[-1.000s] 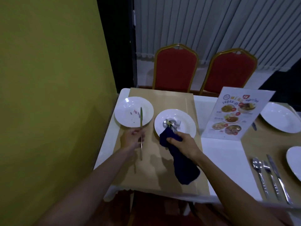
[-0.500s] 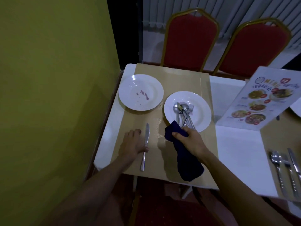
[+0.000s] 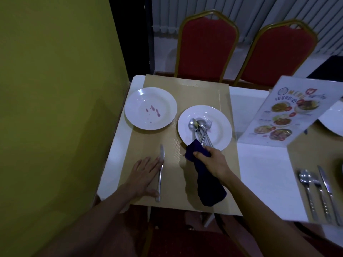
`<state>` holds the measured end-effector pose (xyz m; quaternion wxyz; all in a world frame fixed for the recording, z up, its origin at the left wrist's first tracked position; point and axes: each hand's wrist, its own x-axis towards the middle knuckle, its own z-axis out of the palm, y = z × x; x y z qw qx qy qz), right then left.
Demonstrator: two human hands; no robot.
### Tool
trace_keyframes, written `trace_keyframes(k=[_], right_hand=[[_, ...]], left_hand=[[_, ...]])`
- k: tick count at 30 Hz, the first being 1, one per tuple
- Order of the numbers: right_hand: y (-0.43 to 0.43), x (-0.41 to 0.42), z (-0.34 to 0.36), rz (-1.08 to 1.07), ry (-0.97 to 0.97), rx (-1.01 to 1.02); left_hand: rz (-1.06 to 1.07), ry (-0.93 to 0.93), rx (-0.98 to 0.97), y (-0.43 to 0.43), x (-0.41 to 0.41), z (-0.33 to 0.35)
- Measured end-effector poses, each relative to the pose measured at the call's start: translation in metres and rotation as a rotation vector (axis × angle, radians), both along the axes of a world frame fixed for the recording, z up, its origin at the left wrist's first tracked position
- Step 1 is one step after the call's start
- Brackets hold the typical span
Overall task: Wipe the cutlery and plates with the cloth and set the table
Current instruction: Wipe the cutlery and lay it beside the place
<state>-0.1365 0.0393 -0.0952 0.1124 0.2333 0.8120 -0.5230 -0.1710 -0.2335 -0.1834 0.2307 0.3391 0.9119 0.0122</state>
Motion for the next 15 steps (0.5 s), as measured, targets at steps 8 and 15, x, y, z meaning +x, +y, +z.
trace_keyframes(k=[8,15], right_hand=[[0.052,-0.006,-0.005,-0.168,0.052,0.08],[0.089,-0.002,-0.008,-0.218,0.043,0.059]], left_hand=[[0.252,0.17,0.531,0.128,-0.046,0.044],[0.585,0.124,0.352,0.216,-0.08,0.031]])
